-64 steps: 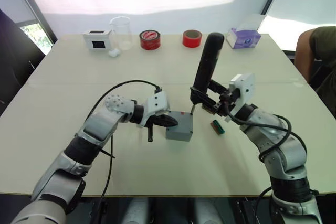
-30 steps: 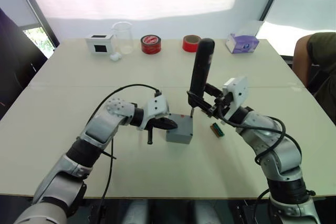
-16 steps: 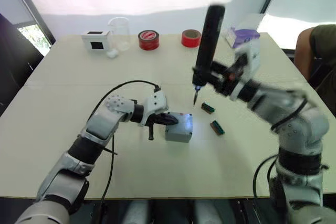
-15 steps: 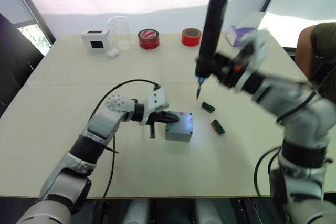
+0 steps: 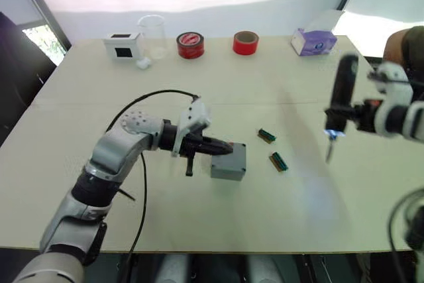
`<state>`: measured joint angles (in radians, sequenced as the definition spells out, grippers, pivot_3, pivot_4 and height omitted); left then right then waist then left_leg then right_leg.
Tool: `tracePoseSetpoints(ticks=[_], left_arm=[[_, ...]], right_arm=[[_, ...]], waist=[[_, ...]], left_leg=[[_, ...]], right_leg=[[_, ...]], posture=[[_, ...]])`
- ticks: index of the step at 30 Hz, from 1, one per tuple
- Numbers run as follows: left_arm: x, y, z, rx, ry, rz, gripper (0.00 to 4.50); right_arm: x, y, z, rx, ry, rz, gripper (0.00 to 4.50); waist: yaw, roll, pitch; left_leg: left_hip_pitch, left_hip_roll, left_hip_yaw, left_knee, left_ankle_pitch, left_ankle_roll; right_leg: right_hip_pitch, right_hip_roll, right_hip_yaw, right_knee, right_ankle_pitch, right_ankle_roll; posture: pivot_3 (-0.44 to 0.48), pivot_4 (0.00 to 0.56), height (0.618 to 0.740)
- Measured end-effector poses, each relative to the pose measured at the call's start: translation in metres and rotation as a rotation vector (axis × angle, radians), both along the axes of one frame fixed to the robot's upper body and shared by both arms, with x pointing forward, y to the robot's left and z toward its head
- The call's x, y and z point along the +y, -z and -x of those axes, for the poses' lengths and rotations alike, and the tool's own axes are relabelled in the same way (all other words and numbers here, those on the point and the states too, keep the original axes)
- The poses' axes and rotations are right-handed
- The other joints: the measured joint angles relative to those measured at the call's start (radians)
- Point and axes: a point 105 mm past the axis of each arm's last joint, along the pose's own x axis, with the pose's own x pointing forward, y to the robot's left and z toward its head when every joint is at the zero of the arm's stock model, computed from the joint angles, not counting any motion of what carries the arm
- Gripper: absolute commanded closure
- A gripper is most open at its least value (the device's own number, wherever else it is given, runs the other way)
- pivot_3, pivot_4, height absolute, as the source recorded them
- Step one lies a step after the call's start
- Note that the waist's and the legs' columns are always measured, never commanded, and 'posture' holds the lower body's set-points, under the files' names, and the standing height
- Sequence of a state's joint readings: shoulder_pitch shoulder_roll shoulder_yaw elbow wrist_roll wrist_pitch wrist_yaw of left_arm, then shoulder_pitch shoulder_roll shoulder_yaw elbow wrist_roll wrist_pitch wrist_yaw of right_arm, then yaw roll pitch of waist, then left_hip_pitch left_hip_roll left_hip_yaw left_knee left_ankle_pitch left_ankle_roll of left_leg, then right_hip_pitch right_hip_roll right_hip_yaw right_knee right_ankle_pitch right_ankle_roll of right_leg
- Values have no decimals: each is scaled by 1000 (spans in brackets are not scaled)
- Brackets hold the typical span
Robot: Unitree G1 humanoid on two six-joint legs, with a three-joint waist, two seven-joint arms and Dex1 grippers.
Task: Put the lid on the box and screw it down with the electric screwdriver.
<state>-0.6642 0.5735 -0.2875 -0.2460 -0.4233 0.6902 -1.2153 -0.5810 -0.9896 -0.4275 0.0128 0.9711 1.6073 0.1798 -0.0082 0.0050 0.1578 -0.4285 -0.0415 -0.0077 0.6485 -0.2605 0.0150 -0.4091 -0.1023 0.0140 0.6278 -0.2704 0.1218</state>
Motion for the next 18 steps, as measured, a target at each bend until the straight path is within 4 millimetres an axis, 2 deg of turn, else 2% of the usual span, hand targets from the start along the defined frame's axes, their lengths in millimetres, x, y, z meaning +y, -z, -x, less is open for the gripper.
tracePoseSetpoints(ticks=[2, 4, 7, 13, 18], left_arm=[[0, 6, 7, -21, 39, -60, 4500], [-3, 12, 9, -40, 60, -87, 4500], [-8, 17, 10, -49, 63, -94, 4500], [-7, 22, 8, -35, 28, -89, 4500], [-7, 21, 5, -51, 2, -90, 4500]], right_arm=[[-1, 31, 13, 138, -25, -25, 2648], [6, 43, 17, 189, -66, -41, 2648], [12, 47, 18, 212, -101, -56, 2648], [1, 55, 14, 263, -46, -41, 2648], [0, 66, 16, 311, -57, -8, 2648]], waist=[[-10, 1, 1], [-18, 4, 2], [-10, 3, 3], [0, 1, 5], [-2, 1, 5]], left_leg=[[2, 0, 4, 1, 0, 1], [3, 0, 6, 1, 0, 1], [3, 3, 4, 4, 0, 1], [2, 2, 4, 5, 0, 1], [2, 2, 4, 5, 0, 1]], right_leg=[[0, 1, 2, 1, 0, 1], [0, 2, 4, 2, 1, 2], [0, 6, 4, 3, 2, 3], [0, 5, 4, 3, 2, 3], [1, 6, 4, 3, 2, 3]], posture=[[0, 150, 740], [0, 150, 740], [0, 150, 740], [0, 150, 740], [0, 150, 740]])
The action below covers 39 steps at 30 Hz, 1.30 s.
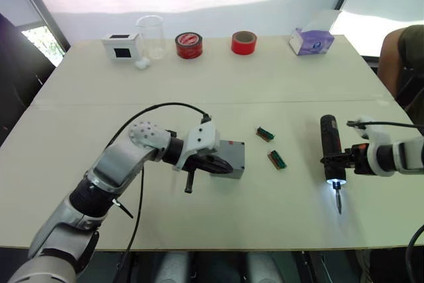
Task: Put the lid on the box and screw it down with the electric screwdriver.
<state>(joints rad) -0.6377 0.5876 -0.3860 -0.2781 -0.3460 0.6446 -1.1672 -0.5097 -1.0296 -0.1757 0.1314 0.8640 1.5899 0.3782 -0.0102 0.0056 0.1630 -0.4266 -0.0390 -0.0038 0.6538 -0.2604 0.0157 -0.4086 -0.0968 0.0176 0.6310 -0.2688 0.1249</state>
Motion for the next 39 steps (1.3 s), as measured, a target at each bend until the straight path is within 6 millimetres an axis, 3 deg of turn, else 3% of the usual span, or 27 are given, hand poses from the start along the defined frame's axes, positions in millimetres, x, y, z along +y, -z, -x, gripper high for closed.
tracePoseSetpoints(ticks=[3, 4, 5, 7, 9, 18, 21, 24, 26, 28, 29, 31, 33, 35, 39], left_arm=[[2, 0, -2, -11, -13, -7, 4500], [2, 0, -2, -12, -16, -8, 4500], [3, -1, -3, -14, -20, -7, 4500], [7, -2, -6, -20, -34, -11, 4500], [9, -3, -8, -17, -48, -8, 4500], [9, -14, -22, -16, -115, 61, 4500], [17, -24, -35, -14, -176, 95, 4500], [35, -36, -57, -22, -287, 131, 4500], [55, -33, -75, -70, -385, 88, 4500], [64, -16, -82, -76, -428, 27, 4500], [63, -7, -81, -65, -422, 13, 4500], [61, 12, -76, -50, -412, -22, 4500], [61, 29, -71, -20, -408, -60, 4500], [59, 33, -67, -8, -394, -67, 4500], [52, 30, -60, -28, -347, -74, 4500]], right_arm=[[-1, 1, -1, -3, -22, 23, 2648], [-1, 1, -1, -4, -27, 27, 1644], [-2, 2, -2, -5, -27, 34, 1505], [-3, 2, -2, -11, -39, 50, 631], [-5, 2, -2, -21, -45, 71, 62], [-3, -4, -7, -89, -62, 71, 62], [-3, -19, -11, -144, -74, 60, 62], [-4, -47, -16, -262, -181, 160, 62], [17, -78, -22, -420, -353, 216, 62], [52, -90, -17, -530, -552, 221, 62], [64, -85, -13, -540, -622, 217, 62], [88, -59, 4, -487, -780, 197, 62], [124, -24, 35, -420, -959, 74, 62], [147, -10, 53, -408, -1066, 15, 62], [158, -6, 48, -465, -1095, 73, 62]], waist=[[1, 0, 0], [2, 0, 0], [2, 0, 0], [2, 0, 0], [4, -1, 0], [3, -1, 0], [1, -1, 0], [0, 0, 1], [-6, 0, 1], [-7, -2, 1], [-4, -3, 2], [6, -5, 3], [16, -6, 4], [23, -6, 4], [24, -8, 3]], left_leg=[[0, 0, -1, 1, 0, 0], [0, 0, -1, 2, 0, 0], [0, 0, -1, 3, 0, 0], [0, 0, -2, 4, 0, 1], [0, 0, -2, 6, -1, 1], [0, 0, -2, 9, -2, 3], [0, 0, -2, 9, -2, 3], [0, 0, -2, 9, -2, 4], [1, 0, -1, 9, -2, 4], [1, 2, -2, 9, -3, 5], [0, 2, -2, 8, -3, 4], [-1, 1, -3, 9, -3, 4], [-2, 1, -2, 10, -3, 4], [-2, -1, -2, 12, -3, 4], [0, -2, -2, 14, -3, 4]], right_leg=[[1, 0, -1, 0, 0, 0], [1, 0, -1, 0, 0, 0], [2, 0, -1, 0, 0, 0], [3, 0, -2, 0, 0, 0], [4, 0, -2, 0, 0, 0], [5, 0, -2, 0, 1, 2], [5, 0, -2, 1, 1, 2], [4, 0, -2, 1, 1, 2], [4, 1, -2, 1, 0, 3], [4, 3, -2, 1, 0, 3], [4, 3, -2, 1, 0, 3], [3, 1, -2, 1, 0, 3], [3, 0, -2, 1, 0, 3], [3, -2, -1, 2, 1, 4], [6, -3, -1, 0, 3, 4]], posture=[[0, 150, 740], [0, 150, 740], [0, 150, 740], [0, 150, 740], [0, 150, 740], [0, 150, 740], [0, 150, 740], [0, 150, 740], [0, 150, 740], [0, 150, 740], [0, 150, 740], [0, 150, 740], [0, 150, 740], [0, 150, 740], [0, 150, 740]])
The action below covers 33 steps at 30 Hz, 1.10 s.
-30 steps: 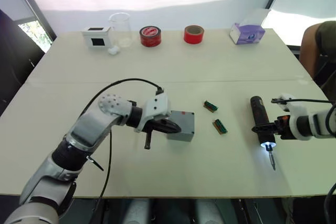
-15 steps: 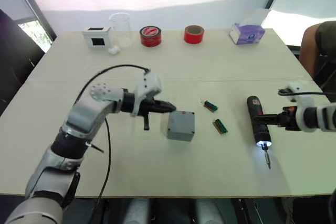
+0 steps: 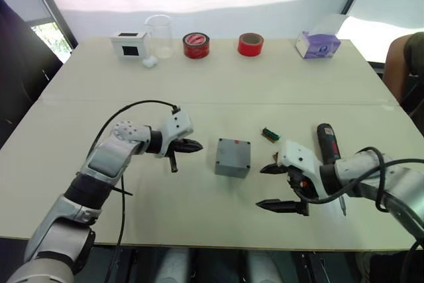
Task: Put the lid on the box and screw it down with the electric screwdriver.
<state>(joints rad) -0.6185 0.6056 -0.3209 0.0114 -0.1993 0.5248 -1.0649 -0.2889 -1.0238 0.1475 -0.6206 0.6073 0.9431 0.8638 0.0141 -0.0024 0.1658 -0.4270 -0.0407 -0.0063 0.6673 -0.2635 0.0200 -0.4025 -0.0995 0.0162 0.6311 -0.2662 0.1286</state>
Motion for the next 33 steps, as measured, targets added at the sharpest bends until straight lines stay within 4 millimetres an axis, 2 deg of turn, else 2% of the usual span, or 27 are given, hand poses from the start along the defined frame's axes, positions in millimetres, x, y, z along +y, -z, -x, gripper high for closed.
tracePoseSetpoints(ticks=[4, 10, 15, 23, 26, 29, 33], left_arm=[[-13, 4, 5, 0, 38, -4, 4500], [-24, 11, 7, 10, 64, -15, 4500], [-29, 14, -3, 4, 52, -28, 4500], [-40, 7, -16, -72, 75, -50, 4500], [-26, 11, -17, -84, 67, -110, 4500], [-5, 18, -11, -55, 57, -165, 4500], [-3, 21, 7, -14, 104, -175, 4500]], right_arm=[[7, 11, -7, -4, 5, 1, 62], [5, 16, -13, -13, 7, 13, 62], [21, 17, -12, 10, -17, -45, 62], [34, 12, 1, 52, -74, -79, 62], [17, 8, -2, 17, -52, -3, 62], [-4, 6, -14, -54, 4, 90, 62], [-13, 8, -31, -104, 41, 110, 62]], waist=[[-1, 0, 0], [-1, 0, 0], [-1, 0, 0], [-2, 0, 0], [-4, 0, 0], [-7, 0, 0], [-2, 0, 0]], left_leg=[[-1, 0, 0, -1, 0, -1], [-1, 0, 0, -1, 0, -1], [-1, 0, 0, -1, 0, -1], [-1, 0, 0, -1, 0, 0], [-1, 0, 0, -1, 0, 0], [0, 1, 0, -1, 0, -1], [-1, 1, 1, -1, 0, -1]], right_leg=[[-2, 0, 0, 1, 0, 0], [-2, 1, 0, 1, 0, 0], [-2, 1, -1, 1, 0, 0], [-2, 1, -1, 1, 0, 0], [-2, 2, -1, 1, 0, 0], [-3, 2, 0, 1, 0, 0], [-2, 2, 0, 1, 0, 0]], posture=[[0, 150, 740], [0, 150, 740], [0, 150, 740], [0, 150, 740], [0, 150, 740], [0, 150, 740], [0, 150, 740]])
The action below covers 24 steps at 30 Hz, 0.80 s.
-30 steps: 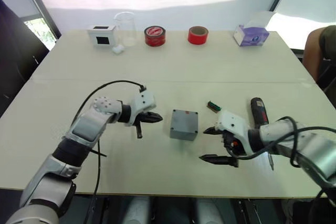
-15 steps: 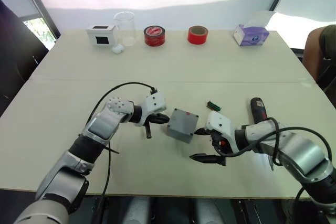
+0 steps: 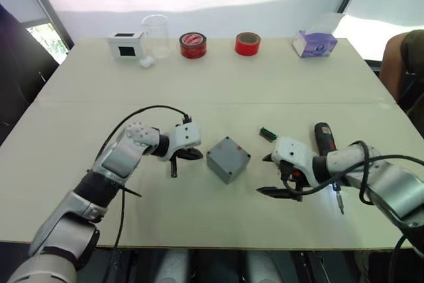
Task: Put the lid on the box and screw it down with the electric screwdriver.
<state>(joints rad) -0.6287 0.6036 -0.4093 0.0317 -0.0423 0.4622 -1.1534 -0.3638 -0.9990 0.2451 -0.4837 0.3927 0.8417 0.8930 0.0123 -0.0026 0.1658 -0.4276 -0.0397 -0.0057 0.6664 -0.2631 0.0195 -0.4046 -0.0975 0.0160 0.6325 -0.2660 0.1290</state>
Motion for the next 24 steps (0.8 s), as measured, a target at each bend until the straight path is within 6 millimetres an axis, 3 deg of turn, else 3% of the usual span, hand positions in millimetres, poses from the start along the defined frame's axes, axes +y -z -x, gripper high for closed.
tracePoseSetpoints(ticks=[7, 12, 24], left_arm=[[-8, 1, 21, 62, 48, 22, 4500], [-27, -3, 15, 40, 18, 89, 4500], [-18, 6, 0, 10, -37, 72, 4500]], right_arm=[[12, 3, -19, -46, -37, -11, 62], [23, 9, -11, 1, -99, -29, 62], [38, 21, 12, 73, -122, -79, 62]], waist=[[0, 0, 0], [1, -1, 0], [0, 0, 0]], left_leg=[[0, 0, 0, 0, 0, 0], [0, -1, 0, 1, 0, 0], [0, 0, -1, 1, 0, 0]], right_leg=[[0, 0, 0, 0, 0, 0], [1, 0, 0, 0, 0, 0], [0, 0, 0, 1, 0, 0]], posture=[[0, 150, 740], [0, 150, 740], [0, 150, 740]])
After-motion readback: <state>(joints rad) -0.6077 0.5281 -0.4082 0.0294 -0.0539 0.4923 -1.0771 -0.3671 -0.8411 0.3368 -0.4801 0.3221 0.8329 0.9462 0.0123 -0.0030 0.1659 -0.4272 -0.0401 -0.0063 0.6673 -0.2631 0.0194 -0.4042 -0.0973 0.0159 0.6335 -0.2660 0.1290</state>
